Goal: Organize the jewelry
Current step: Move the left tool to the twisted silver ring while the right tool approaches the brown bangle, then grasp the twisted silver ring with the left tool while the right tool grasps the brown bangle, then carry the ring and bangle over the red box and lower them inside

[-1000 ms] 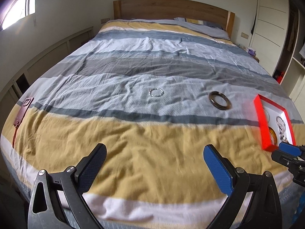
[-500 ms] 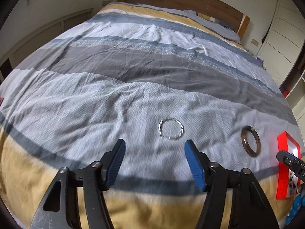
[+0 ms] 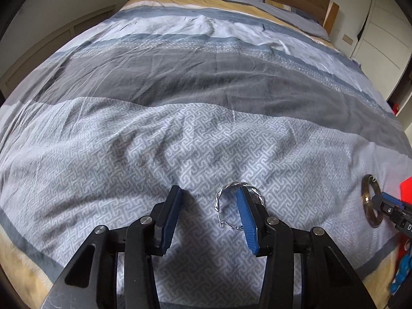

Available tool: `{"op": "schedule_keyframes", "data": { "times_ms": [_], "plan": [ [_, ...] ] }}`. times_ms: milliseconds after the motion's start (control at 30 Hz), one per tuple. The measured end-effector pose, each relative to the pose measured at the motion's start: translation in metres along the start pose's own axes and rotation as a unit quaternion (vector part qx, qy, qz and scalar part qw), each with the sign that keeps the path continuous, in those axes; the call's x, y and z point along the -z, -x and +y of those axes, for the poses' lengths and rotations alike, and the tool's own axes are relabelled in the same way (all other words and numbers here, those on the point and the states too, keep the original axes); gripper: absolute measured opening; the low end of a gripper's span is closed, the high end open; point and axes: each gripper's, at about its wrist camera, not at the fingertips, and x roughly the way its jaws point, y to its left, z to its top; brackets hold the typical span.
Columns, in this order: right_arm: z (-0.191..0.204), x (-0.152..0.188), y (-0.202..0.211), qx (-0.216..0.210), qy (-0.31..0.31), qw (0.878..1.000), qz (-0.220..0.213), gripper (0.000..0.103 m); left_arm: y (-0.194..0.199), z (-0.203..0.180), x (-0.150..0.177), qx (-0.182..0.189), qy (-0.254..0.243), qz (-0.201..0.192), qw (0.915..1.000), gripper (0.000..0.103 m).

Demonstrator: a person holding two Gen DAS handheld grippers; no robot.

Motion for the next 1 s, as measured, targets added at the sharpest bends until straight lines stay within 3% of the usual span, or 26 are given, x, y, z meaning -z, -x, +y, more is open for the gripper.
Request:
{"op": "schedule_keyframes", "data": {
  "times_ms": [133, 200, 233, 267, 467, 700, 1000],
  "plan": [
    [0.007, 0.002, -0.013, 0.020, 0.025, 0.999, -0.010, 0.037, -0.006, -0.010, 0.002, -0.019, -0.025, -0.012, 0.9995, 0.039],
    [0.014, 0.002, -0.016, 0.031, 0.046, 0.998, -0.018, 0.023, -0.007, -0.014, 0.001, -0.021, -0.029, -0.021, 0.9991, 0.024],
    [0.017, 0.002, -0.017, 0.035, 0.055, 0.998, -0.022, 0.017, -0.006, -0.016, 0.001, -0.020, -0.033, -0.024, 0.9990, 0.010],
    [0.019, 0.001, -0.018, 0.033, 0.058, 0.997, -0.024, 0.010, -0.006, -0.018, 0.001, -0.020, -0.036, -0.025, 0.9989, 0.004],
    [0.023, 0.003, 0.000, 0.024, 0.068, 0.996, -0.050, 0.009, 0.009, -0.018, 0.002, -0.022, -0.027, -0.046, 0.9983, 0.004],
    [0.030, 0.010, 0.060, 0.002, 0.067, 0.992, -0.104, 0.008, 0.052, -0.036, 0.005, -0.020, -0.049, -0.077, 0.9957, 0.004],
    [-0.007, 0.025, 0.144, 0.015, 0.053, 0.987, -0.150, 0.008, 0.109, -0.107, 0.013, 0.046, -0.085, -0.097, 0.9905, 0.004]
  ]
}}
